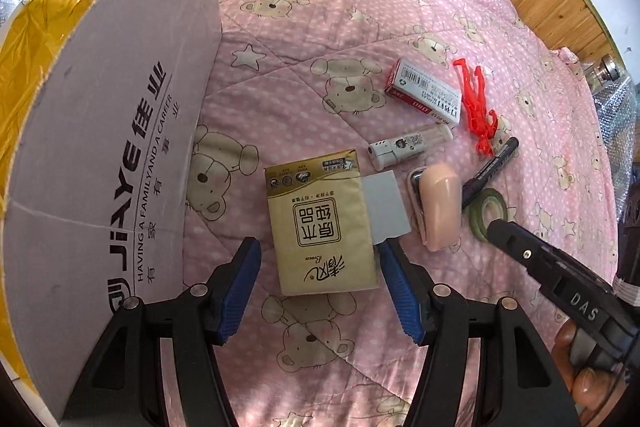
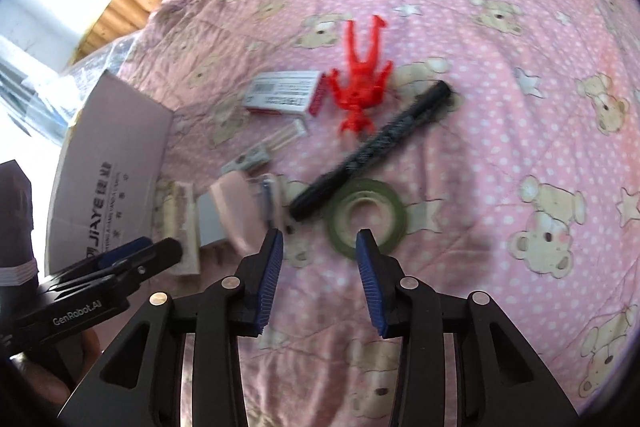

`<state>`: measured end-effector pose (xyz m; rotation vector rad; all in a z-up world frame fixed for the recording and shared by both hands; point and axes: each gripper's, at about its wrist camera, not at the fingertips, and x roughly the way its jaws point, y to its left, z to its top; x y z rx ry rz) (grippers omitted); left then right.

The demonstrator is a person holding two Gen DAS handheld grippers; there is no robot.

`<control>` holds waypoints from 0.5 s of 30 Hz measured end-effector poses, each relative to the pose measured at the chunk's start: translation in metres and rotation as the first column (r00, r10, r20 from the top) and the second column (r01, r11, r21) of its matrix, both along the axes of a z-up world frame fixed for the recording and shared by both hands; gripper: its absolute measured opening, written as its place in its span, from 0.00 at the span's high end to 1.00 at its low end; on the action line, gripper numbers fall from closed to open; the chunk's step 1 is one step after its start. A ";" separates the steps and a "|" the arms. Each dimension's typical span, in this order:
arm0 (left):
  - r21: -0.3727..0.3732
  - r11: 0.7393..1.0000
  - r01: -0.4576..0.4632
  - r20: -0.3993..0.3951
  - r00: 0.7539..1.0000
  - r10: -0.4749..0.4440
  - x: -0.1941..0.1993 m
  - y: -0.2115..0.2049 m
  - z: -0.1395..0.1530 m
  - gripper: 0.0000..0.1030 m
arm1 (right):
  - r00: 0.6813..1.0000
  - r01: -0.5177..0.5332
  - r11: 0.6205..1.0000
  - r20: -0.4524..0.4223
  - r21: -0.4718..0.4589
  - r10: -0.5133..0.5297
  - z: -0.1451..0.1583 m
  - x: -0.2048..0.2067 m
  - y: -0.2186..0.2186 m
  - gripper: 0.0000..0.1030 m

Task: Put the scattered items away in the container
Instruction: 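Grasp the pink stapler with the right tool while the left tool grasps the beige tissue pack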

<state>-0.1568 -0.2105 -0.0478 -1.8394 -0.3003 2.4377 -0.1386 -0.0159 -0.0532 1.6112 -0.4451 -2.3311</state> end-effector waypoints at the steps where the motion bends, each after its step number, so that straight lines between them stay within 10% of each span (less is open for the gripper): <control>1: 0.004 1.000 0.000 -0.001 1.000 0.000 -0.001 -0.001 0.000 0.39 | 1.000 -0.022 1.000 -0.008 0.003 0.022 0.001 0.000 -0.007 0.60; 15: 0.006 1.000 -0.016 0.023 1.000 0.016 -0.010 -0.003 -0.012 0.39 | 0.991 -0.131 0.985 -0.003 0.116 0.132 -0.018 -0.021 -0.046 0.65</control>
